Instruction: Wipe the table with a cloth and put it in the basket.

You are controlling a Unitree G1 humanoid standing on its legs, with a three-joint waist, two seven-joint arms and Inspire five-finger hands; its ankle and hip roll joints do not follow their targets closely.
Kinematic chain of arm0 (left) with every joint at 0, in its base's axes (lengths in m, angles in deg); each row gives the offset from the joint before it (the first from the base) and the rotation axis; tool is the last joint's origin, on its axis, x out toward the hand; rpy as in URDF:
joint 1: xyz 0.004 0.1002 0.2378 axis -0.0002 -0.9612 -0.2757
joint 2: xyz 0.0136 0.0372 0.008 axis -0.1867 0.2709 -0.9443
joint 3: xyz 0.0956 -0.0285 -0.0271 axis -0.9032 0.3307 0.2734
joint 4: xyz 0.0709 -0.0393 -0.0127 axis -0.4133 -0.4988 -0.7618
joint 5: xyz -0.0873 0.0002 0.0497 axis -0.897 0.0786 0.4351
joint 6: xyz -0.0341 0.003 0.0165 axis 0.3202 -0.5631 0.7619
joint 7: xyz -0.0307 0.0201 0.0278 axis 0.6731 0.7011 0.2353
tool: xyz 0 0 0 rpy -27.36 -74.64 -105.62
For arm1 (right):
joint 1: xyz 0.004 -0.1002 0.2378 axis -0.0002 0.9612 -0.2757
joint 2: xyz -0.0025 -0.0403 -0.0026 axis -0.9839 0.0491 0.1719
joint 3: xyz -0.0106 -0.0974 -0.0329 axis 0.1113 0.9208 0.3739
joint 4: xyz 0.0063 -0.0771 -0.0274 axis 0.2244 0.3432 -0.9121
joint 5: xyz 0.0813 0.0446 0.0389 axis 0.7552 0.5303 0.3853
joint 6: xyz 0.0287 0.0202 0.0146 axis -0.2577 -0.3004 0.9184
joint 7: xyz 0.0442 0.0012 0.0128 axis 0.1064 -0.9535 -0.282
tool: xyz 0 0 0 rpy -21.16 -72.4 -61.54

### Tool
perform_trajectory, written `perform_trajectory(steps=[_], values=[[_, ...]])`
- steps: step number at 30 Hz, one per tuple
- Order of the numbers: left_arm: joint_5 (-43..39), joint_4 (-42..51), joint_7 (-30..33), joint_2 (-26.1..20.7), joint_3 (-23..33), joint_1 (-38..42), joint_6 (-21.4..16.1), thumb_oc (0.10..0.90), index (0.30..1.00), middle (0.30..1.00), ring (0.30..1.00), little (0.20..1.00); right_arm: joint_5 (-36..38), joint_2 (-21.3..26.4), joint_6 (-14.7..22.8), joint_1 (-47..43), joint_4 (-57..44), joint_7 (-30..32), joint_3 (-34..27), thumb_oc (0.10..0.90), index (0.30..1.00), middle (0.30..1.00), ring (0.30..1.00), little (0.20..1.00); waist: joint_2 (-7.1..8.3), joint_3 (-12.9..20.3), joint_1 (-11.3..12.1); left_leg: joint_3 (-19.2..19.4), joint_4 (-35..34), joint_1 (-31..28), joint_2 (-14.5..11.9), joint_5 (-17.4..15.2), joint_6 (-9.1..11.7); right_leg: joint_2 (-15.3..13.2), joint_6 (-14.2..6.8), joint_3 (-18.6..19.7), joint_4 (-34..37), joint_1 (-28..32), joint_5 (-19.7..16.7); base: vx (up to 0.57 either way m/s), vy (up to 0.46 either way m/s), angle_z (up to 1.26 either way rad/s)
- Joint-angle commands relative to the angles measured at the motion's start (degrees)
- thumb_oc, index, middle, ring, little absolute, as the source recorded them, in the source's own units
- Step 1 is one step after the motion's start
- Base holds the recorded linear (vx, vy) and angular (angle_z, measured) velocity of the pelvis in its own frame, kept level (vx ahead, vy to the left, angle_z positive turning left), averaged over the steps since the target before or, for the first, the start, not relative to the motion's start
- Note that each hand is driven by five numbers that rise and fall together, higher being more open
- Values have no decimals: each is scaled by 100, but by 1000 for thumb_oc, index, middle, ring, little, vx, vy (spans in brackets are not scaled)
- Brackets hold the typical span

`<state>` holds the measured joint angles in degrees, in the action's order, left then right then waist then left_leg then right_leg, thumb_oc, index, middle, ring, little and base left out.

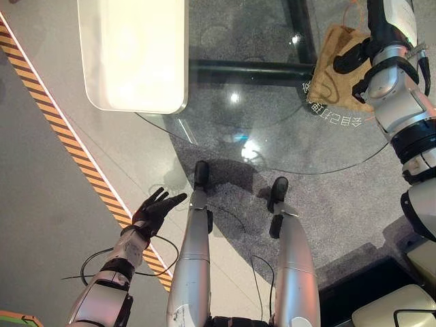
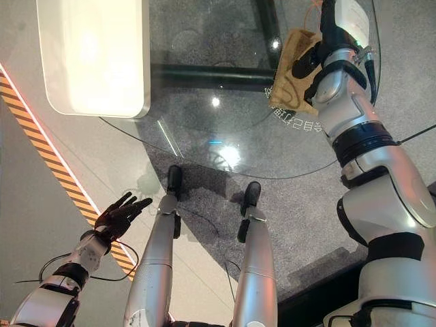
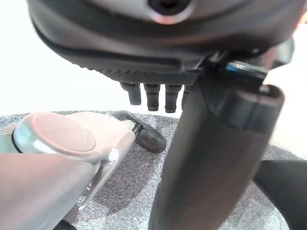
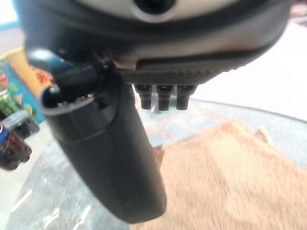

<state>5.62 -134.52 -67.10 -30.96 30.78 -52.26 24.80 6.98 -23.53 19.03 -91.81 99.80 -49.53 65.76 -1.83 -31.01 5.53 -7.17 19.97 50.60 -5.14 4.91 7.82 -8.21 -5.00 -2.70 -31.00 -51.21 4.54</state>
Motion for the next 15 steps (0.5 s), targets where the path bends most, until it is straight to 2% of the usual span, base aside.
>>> perform_trajectory(steps=[1,7,8,15], values=[[28,23,-56,-266,-59,-354,-88,800,900,900,900,900,-428,364,109,-940,123,56,310,800,900,900,900,900,-119,121,64,283,211,82,725,-297,-639,497,389,-465,339,19,-105,0,0,0],[27,116,1,-250,-100,-410,-47,800,900,900,900,900,-589,333,51,-1066,290,-397,502,800,900,900,900,900,-167,121,101,243,275,157,755,-294,-651,493,408,-458,250,-66,-92,33,-2,4],[27,109,1,-240,-110,-440,-44,800,900,900,900,900,-588,323,51,-1035,294,-402,511,800,900,900,900,900,-161,121,94,235,330,39,762,-496,-636,497,375,-412,170,34,103,111,-24,7],[100,154,-15,-220,-124,-479,-25,800,900,900,900,900,-742,302,44,-1057,446,-776,558,800,900,900,900,900,-187,121,129,203,409,116,801,-497,-652,486,376,-420,53,-55,114,43,-9,4]])
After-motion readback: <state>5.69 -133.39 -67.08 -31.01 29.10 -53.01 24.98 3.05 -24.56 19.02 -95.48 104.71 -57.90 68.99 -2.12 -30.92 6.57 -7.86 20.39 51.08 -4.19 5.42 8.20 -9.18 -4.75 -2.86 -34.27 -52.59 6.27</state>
